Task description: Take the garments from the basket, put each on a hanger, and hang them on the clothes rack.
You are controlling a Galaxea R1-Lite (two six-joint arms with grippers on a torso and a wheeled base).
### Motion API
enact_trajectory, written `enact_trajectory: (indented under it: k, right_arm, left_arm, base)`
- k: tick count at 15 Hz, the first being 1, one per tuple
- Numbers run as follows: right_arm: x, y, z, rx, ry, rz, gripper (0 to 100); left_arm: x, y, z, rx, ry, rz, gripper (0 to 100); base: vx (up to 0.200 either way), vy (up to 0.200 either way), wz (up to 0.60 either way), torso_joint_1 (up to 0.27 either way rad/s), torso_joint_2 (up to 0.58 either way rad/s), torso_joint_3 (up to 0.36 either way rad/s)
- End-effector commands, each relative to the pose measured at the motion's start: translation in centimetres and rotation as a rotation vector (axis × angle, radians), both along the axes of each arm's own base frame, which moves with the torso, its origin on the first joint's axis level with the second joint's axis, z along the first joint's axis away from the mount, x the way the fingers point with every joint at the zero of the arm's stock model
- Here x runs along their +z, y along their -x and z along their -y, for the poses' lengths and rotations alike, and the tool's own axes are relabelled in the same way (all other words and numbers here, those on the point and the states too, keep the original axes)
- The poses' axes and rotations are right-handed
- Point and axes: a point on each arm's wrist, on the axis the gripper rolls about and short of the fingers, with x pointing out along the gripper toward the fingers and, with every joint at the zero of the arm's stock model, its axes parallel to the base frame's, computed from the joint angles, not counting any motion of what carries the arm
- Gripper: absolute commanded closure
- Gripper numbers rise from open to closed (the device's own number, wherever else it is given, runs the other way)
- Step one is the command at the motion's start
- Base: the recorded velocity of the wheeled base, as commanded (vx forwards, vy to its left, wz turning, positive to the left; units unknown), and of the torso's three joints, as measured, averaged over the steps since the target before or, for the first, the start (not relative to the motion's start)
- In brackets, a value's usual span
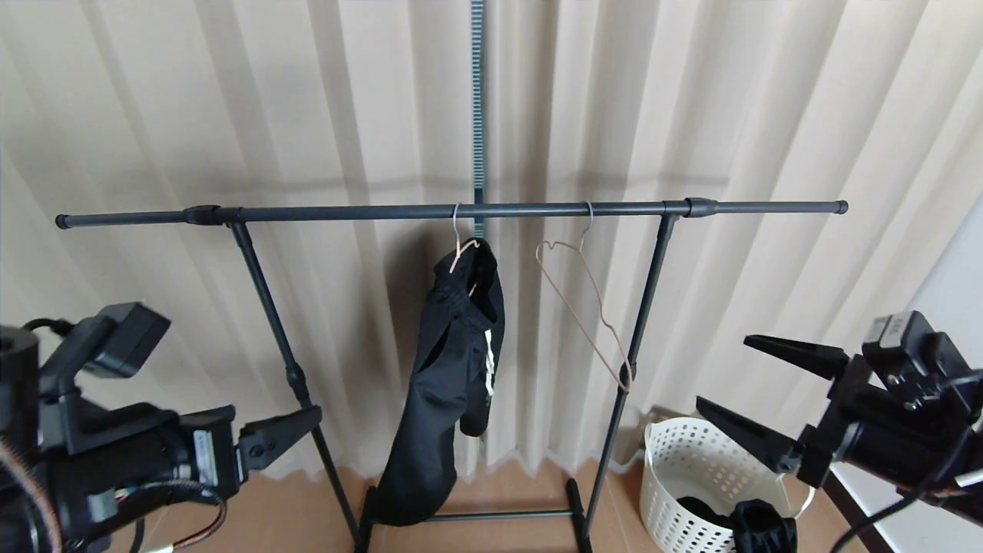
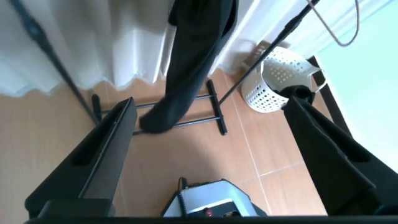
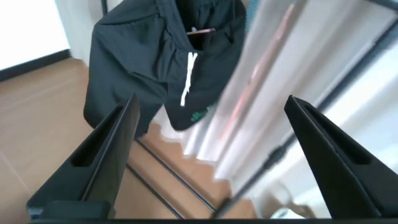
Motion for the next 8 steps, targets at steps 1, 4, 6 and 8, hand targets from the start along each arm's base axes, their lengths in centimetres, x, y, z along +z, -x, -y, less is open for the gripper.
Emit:
enact_trajectory:
  k: [1,4,6,8]
  right_arm:
    - [-0.8,5.8,1.3,-0.067,0.072,0.019,0]
    - [-1.6,9.7,2.4,-0.11,0.121,0.005,0]
    - [-3.2,14.1,3.5,-0.114,0.147,-0.052,0]
    - [-4.4,16.2,4.0,-0.113,0.152,-0.063,0]
  left_arm:
    - [-1.2,4.4,-1.8,0.017,0.008,0.063,0]
    - [-4.2,7.4,-3.1,0.039,-0.017,0.052,0]
    - [-5.8,9.2,-4.0,0.055,-0.02,0.067,0]
    - [-6.7,9.8,-4.3,0.058,-0.023,0.059,0]
  base:
    - [0.0,0.0,0.0,0.0,0.0,0.0]
    - [0.0,0.0,0.0,0.0,0.0,0.0]
    - [0.0,0.0,0.0,0.0,0.0,0.0]
    - [0.0,0.0,0.0,0.0,0.0,0.0]
